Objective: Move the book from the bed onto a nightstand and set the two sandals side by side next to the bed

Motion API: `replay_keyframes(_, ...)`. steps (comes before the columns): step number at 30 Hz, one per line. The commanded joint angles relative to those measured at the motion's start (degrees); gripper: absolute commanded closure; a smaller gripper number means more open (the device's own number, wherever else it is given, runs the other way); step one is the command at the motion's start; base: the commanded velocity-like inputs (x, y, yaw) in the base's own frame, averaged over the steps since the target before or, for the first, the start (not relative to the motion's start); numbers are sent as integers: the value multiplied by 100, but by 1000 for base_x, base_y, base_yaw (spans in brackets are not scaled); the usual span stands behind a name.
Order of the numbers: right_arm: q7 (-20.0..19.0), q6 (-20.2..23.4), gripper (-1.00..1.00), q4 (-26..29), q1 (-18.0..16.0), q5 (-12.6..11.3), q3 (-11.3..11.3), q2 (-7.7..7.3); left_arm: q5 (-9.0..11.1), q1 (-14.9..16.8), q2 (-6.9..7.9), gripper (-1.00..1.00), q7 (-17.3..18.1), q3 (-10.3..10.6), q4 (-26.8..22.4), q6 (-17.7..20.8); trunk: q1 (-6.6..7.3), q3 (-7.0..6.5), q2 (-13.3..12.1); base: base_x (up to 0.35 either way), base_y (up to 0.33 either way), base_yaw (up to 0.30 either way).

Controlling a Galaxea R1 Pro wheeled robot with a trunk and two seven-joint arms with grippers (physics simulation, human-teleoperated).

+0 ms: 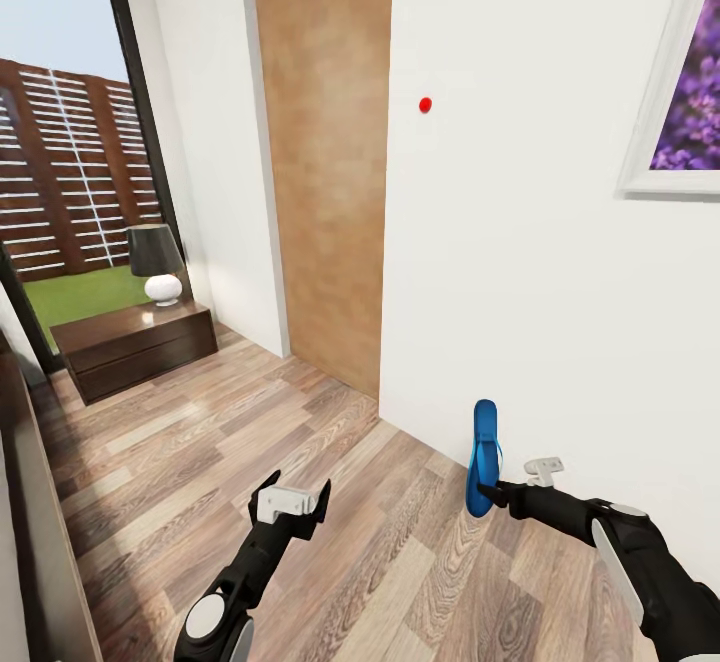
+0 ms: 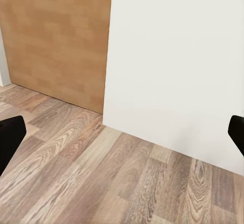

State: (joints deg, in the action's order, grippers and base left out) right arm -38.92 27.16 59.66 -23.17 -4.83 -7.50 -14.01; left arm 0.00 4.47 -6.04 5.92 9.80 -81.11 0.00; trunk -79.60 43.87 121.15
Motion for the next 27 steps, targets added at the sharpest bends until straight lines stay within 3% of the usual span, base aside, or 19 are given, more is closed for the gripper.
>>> replay_keyframes(1,-2,52,100,2,-3,-54,-6,1,0,2,-3,-100,21,-5,-2,-3,1,6,3,0,0,0)
replay_keyframes(11,-2,52,100,2,-3,-54,-6,3,0,1,-5,-100,15,4,-2,-6,1,6,3,0,-127,0)
replay_keyframes(27,-2,52,100,2,-3,-46,-6,3,0,1,-3,-100,15,4,-2,-9,1,6,3,0,-8,-21)
